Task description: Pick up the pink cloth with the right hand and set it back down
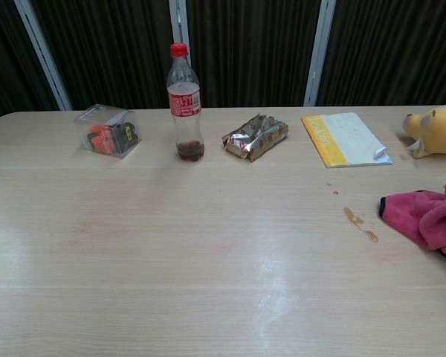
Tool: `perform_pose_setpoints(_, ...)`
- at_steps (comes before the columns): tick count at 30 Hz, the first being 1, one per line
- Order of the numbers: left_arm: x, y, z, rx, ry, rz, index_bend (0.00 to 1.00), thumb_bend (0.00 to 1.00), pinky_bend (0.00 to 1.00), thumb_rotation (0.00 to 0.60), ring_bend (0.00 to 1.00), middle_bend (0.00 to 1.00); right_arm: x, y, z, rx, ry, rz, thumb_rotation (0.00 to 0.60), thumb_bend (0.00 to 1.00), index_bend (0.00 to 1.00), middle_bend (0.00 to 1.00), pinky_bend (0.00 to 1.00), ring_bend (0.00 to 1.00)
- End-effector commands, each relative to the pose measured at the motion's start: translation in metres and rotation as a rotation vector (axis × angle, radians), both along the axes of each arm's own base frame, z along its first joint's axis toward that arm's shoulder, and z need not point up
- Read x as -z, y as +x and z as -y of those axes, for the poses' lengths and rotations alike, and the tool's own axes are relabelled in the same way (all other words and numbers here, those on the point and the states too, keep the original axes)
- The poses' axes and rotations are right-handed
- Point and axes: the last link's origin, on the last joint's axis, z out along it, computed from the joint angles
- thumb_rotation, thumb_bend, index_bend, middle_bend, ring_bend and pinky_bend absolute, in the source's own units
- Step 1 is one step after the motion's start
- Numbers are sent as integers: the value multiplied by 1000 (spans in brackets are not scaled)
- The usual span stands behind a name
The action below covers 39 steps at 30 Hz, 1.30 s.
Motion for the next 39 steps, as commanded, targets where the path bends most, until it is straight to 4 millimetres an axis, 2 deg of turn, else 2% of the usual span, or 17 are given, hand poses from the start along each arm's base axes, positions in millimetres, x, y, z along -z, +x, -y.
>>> perform_pose_setpoints(1,0,0,0,1,0,2,9,0,0,600,0,0,1,9,1,-28,-5,20,600,505,741,628,692,486)
perform_pose_setpoints(11,-1,0,1,-2,2,8,8,0,0,600,0,0,10,50,10,-112,5,60,600,504,741,629,693,486)
perform_pose_setpoints(20,-1,-1,1,-12,-4,16,9,0,0,600,0,0,49,91,5,-154,78,134,600,504,741,629,693,486)
perform_pose_setpoints(29,-2,-1,1,-11,-4,16,9,0,0,600,0,0,89,128,-12,-187,145,208,600,506,741,629,693,486)
perform_pose_setpoints(34,-2,-2,1,-19,-2,19,9,0,0,600,0,0,96,135,-15,-200,153,208,600,504,741,629,693,486)
perform_pose_setpoints(39,-3,-2,1,-19,1,19,9,0,0,600,0,0,93,124,-11,-179,137,177,600,506,741,629,693,486)
